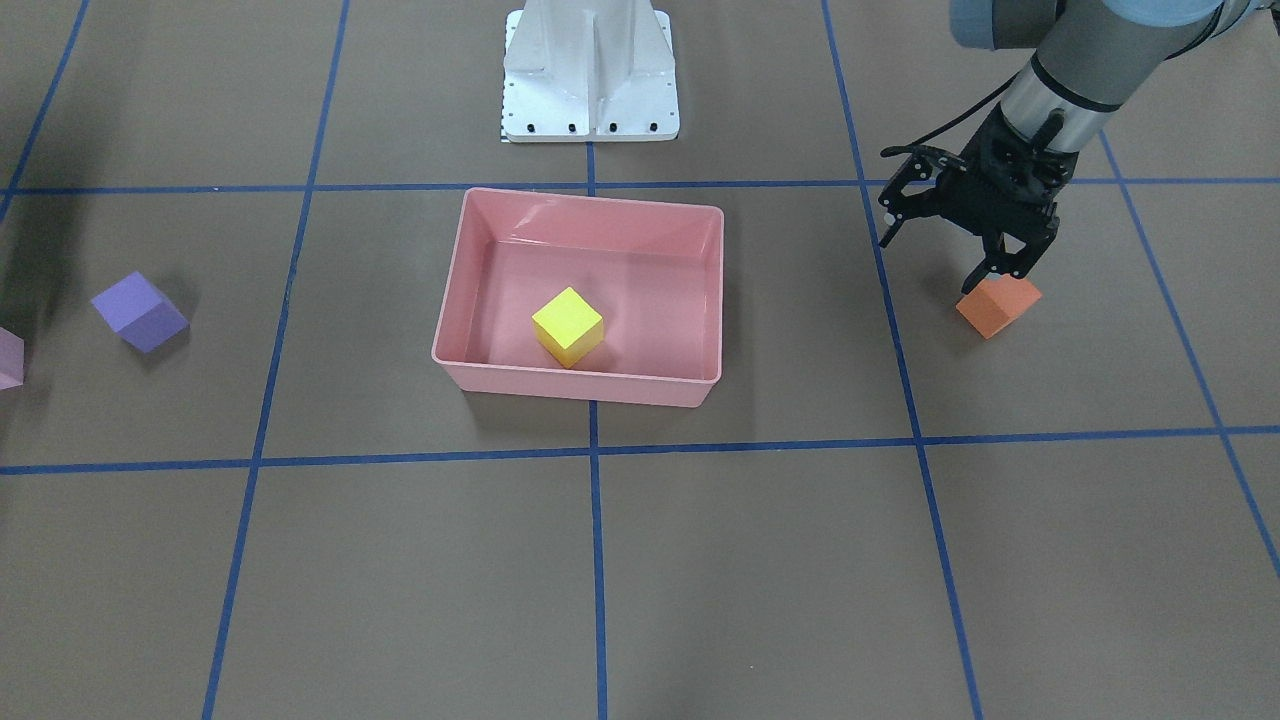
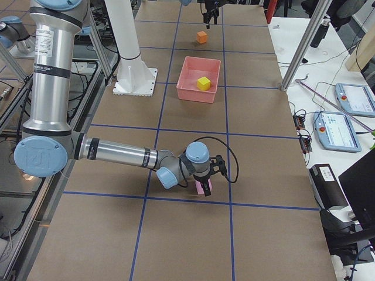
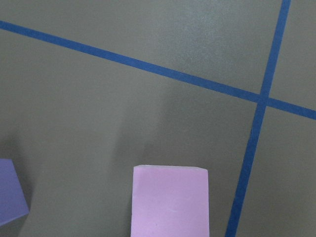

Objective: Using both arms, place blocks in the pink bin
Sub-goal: 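Grasp the pink cube with the right gripper and lift it, then carry the pink cube with the right gripper into the bin and release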

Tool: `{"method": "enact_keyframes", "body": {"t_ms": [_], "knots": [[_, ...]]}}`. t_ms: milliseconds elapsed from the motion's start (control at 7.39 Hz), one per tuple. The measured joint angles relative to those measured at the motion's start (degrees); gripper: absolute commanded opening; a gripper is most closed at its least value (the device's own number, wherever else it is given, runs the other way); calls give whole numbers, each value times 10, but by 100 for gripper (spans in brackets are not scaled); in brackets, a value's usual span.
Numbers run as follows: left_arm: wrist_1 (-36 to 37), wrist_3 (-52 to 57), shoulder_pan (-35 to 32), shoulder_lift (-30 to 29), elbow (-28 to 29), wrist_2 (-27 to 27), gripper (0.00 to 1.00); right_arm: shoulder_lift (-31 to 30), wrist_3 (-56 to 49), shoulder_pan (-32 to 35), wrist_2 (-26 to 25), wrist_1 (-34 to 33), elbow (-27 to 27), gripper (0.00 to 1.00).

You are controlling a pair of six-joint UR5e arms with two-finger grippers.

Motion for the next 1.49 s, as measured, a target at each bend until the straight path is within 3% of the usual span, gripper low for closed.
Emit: {"method": "enact_keyframes", "body": {"t_ms": [135,271,812,1217,1488], "knots": [[0,-1,0,0,0,0,100,3,0,-9,-12,0,-7,28],[0,-1,0,0,1,0,100,9,1,-16,-23,0,-14,0],[0,-2,1,0,5,1,100,61,65,-22,-12,-22,16,0],[0,-1,1,0,17,3,100,143,182,-20,12,-152,118,0],[0,-1,1,1,27,6,100,220,328,-73,-21,-230,168,0]]}}
